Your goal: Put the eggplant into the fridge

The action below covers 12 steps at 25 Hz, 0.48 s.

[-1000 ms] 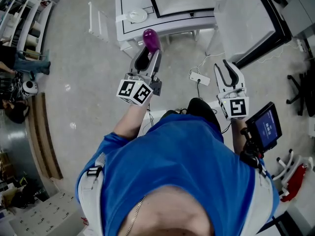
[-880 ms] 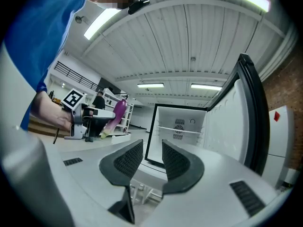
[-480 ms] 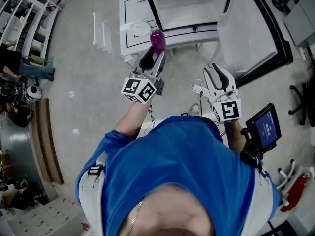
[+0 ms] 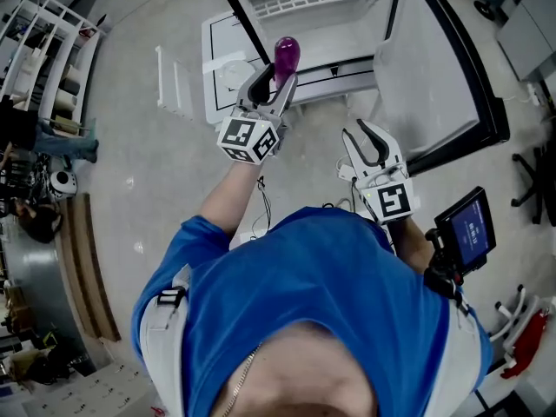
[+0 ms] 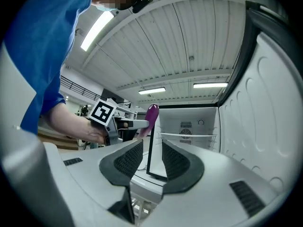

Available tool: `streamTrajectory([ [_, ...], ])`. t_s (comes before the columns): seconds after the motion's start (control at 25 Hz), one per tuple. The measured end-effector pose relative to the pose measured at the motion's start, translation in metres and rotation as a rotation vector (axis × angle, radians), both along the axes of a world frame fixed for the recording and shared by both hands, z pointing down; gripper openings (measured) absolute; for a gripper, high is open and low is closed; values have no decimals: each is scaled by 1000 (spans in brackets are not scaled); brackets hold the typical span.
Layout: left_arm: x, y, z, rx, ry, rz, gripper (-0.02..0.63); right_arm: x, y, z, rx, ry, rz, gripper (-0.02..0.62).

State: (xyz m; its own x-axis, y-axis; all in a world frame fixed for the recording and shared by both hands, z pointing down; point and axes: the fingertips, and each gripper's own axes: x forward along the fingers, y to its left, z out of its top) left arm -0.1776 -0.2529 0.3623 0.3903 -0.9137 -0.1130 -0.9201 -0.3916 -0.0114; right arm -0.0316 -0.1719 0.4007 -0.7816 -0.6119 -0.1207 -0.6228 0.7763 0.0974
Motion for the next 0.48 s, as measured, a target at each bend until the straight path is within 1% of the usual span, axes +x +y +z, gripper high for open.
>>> streamTrajectory([
  [0.08, 6, -19, -3, 8, -53, -1, 198, 4, -9, -2, -2, -12, -1, 129],
  [0.32, 18, -70, -13, 50, -263, -5, 197, 5, -21, -8, 26, -39, -31, 129],
  [0.48, 20, -101, -17, 53, -381, -12, 196, 2, -23, -13, 48, -55, -37, 127],
])
